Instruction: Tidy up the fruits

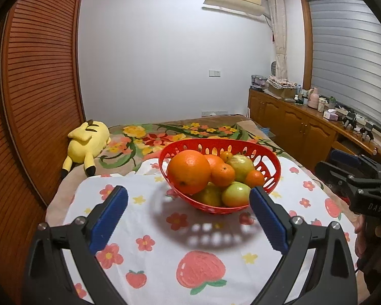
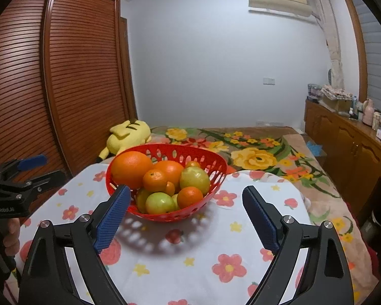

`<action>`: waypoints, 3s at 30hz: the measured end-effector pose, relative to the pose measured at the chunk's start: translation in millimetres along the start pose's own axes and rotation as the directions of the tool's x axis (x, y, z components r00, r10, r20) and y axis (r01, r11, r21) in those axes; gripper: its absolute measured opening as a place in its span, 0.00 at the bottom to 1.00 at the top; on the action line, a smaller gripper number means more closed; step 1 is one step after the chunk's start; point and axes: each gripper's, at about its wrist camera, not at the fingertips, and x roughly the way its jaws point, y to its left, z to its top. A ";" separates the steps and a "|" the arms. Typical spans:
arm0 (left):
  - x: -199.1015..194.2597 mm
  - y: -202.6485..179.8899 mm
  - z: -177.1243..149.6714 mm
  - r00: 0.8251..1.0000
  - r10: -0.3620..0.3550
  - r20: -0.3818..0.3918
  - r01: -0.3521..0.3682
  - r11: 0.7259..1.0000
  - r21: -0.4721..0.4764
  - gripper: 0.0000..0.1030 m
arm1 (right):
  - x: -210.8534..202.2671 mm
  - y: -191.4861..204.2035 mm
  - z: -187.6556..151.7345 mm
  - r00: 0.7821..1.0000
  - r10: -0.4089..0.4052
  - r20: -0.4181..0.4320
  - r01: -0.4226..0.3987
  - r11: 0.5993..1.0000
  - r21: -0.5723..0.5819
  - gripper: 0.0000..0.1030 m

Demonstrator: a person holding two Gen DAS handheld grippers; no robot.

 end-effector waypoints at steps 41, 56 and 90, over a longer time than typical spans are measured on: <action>-68.3 3.6 -26.5 0.998 0.007 0.056 -0.005 1.000 -0.025 0.95 | -58.6 16.8 -20.5 0.993 -0.074 0.090 0.074 0.997 0.009 0.89; -70.7 3.3 -31.4 0.998 0.003 0.065 -0.002 1.000 -0.027 0.95 | -58.5 19.9 -23.0 0.993 -0.077 0.087 0.076 0.997 0.009 0.89; -73.6 -0.1 -31.1 0.997 0.003 0.075 -0.002 1.000 -0.023 0.95 | -57.4 21.7 -27.7 0.994 -0.071 0.088 0.070 0.998 0.007 0.89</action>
